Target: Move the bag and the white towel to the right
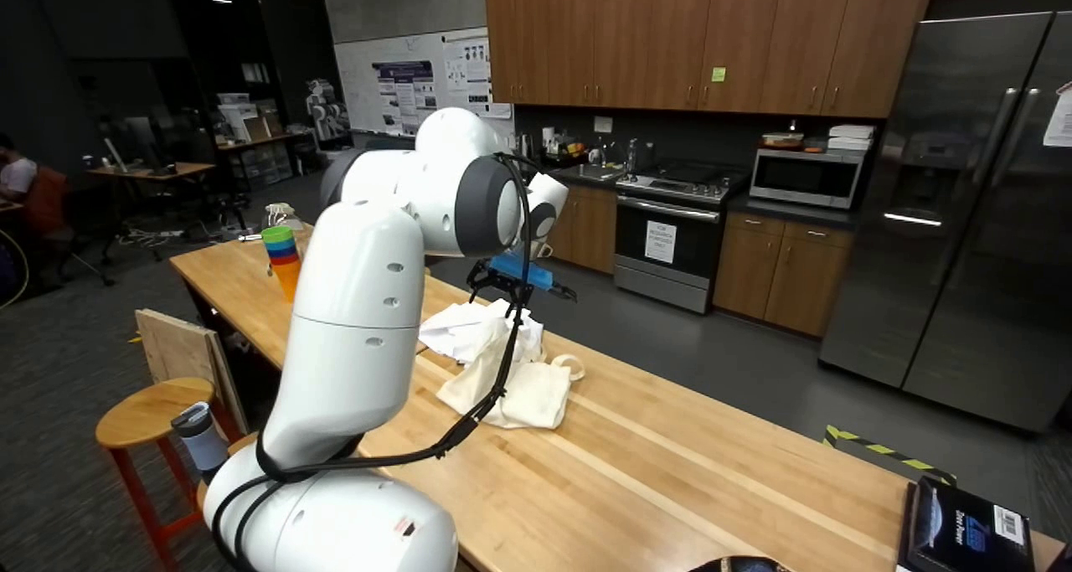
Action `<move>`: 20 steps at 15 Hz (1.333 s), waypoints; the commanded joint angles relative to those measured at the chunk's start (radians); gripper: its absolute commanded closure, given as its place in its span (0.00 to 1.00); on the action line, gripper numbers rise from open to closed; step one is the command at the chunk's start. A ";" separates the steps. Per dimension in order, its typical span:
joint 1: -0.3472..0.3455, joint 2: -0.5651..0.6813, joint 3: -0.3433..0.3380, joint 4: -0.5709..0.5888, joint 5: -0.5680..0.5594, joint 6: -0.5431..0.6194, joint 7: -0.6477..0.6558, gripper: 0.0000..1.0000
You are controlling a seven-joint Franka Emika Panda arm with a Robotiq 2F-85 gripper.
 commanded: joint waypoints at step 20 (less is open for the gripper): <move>-0.027 -0.043 0.004 0.043 -0.087 -0.077 0.392 0.66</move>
